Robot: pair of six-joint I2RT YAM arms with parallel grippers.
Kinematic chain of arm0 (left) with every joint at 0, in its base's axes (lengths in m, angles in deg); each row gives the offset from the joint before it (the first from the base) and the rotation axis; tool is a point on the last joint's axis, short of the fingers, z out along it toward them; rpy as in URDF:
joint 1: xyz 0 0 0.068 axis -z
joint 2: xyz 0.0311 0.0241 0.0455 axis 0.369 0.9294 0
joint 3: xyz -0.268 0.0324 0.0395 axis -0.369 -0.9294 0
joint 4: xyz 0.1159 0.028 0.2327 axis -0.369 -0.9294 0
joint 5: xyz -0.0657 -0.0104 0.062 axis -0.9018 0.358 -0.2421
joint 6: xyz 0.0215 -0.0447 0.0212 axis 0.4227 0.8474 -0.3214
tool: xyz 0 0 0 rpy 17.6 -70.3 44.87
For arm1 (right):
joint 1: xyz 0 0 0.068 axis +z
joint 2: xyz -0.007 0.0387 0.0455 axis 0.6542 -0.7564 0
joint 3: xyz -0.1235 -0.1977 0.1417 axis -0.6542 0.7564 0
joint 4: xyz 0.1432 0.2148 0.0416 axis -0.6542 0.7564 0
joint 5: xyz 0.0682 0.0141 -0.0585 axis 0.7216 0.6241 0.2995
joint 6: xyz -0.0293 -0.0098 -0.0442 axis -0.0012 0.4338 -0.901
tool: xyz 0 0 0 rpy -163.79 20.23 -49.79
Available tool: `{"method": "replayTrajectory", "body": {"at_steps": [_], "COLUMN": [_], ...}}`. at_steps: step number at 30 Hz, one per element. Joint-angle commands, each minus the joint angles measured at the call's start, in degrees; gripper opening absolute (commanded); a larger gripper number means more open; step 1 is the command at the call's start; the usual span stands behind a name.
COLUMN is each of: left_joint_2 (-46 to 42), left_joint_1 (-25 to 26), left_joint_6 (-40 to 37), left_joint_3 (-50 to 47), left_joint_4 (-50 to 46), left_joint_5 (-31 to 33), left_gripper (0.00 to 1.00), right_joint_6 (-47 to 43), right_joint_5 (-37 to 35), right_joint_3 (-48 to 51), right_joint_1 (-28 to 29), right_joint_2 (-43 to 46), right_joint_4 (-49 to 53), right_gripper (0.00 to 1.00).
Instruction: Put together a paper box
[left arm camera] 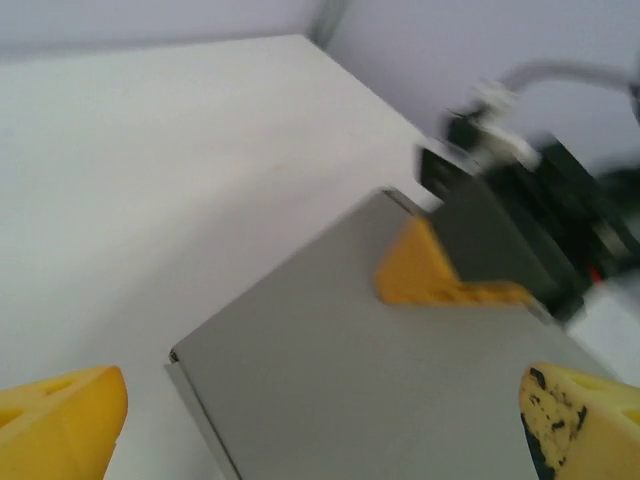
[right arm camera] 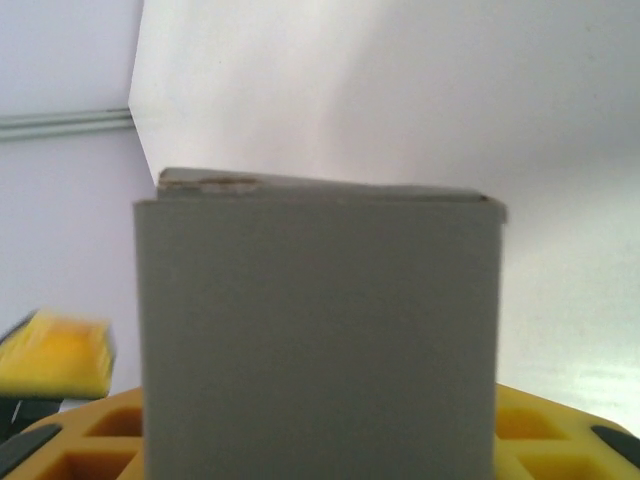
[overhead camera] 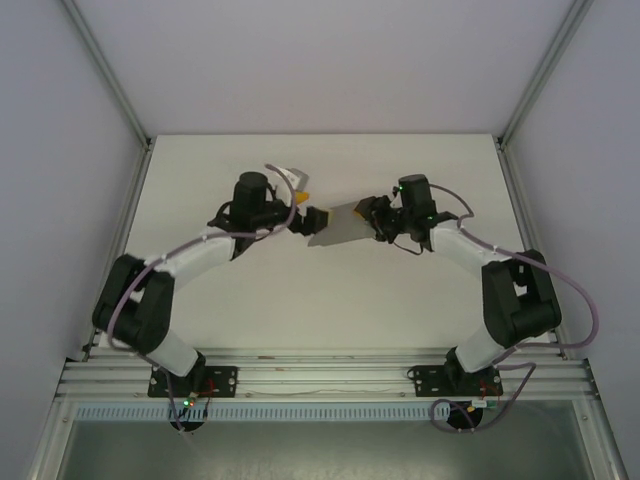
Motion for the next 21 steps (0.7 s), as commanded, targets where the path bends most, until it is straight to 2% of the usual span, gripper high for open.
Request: {"method": "replayTrajectory", "body": {"at_steps": [1, 5, 6, 10, 12, 15, 21], "left_joint_2": [-3.6, -4.0, -3.6, -0.3, 1.1, 1.7, 1.2], "left_joint_1": [7.2, 8.9, 9.1, 10.2, 10.5, 10.6, 11.1], "left_joint_6": [-28.1, -39.8, -40.8, -42.4, -42.4, -43.1, -44.2], "left_joint_3": [-0.5, 2.6, 3.2, 6.1, 7.1, 6.0, 3.6], "left_joint_4": [-14.4, -26.1, -26.9, -28.7, -28.4, -23.3, -18.6], "left_joint_5": [9.7, 7.3, 9.0, 18.8, 22.6, 24.4, 25.0], "left_gripper": [1.0, 1.0, 1.0, 1.0, 1.0, 1.0, 1.0], "right_joint_6": [9.4, 10.9, 10.9, 11.6, 11.3, 12.5, 16.2], "right_joint_5": [5.7, 10.5, 11.5, 12.2, 13.0, 14.2, 16.9], "right_joint_3": [-2.9, -6.6, -7.0, -7.3, -7.7, -7.2, -6.0], "right_joint_1": [-1.2, -2.0, -2.0, -2.0, -2.0, -2.2, -2.0], "right_joint_2": [1.6, 1.1, 1.1, 1.7, 1.8, 2.1, 4.1], "right_joint_4": [10.5, 17.5, 18.0, 18.8, 19.6, 19.6, 16.1], "right_gripper": [0.51, 0.57, 0.57, 0.46, 0.43, 0.36, 0.35]}}
